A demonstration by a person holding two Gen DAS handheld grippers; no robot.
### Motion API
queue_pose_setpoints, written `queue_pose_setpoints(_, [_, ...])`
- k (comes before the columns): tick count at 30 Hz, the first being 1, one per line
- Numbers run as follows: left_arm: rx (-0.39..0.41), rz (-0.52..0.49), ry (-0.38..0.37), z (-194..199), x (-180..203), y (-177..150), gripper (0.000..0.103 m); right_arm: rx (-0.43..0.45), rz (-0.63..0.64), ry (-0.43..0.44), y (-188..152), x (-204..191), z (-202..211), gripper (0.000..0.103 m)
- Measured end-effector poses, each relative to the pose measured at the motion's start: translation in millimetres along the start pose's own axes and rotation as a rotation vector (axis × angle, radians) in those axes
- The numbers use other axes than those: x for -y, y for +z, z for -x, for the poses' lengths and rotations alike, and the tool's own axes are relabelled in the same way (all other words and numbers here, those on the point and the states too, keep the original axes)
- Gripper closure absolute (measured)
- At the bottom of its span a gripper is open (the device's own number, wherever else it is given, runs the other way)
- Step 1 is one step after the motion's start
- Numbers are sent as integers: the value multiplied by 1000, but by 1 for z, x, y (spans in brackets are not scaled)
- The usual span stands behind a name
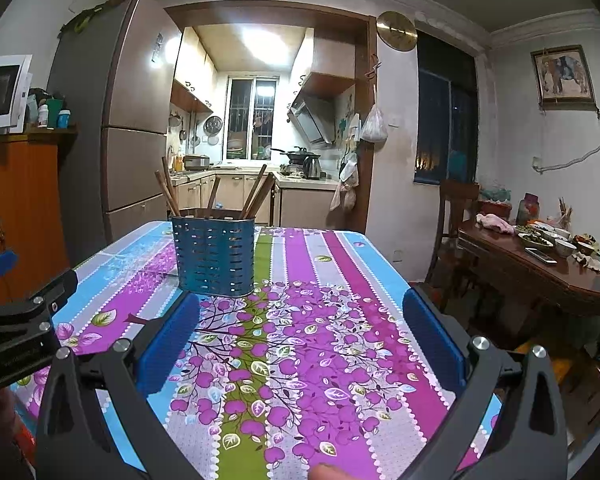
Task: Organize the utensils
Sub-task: 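Withdraw both open tools from the holder over the cleared table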
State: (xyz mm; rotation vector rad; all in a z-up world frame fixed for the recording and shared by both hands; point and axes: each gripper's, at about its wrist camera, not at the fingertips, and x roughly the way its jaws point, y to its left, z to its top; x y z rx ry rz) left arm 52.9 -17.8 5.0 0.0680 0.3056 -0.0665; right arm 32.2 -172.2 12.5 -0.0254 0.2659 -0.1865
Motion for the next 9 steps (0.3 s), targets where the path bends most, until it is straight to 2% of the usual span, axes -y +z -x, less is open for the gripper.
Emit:
queue_pose_setpoints(3, [-37,14,10,-5,-1,1,5,3,-3,-5,1,1,0,5])
queue_pose_setpoints(9, [-61,8,10,-10,0,-1,5,-2,-11,-6,0,4,-2,5])
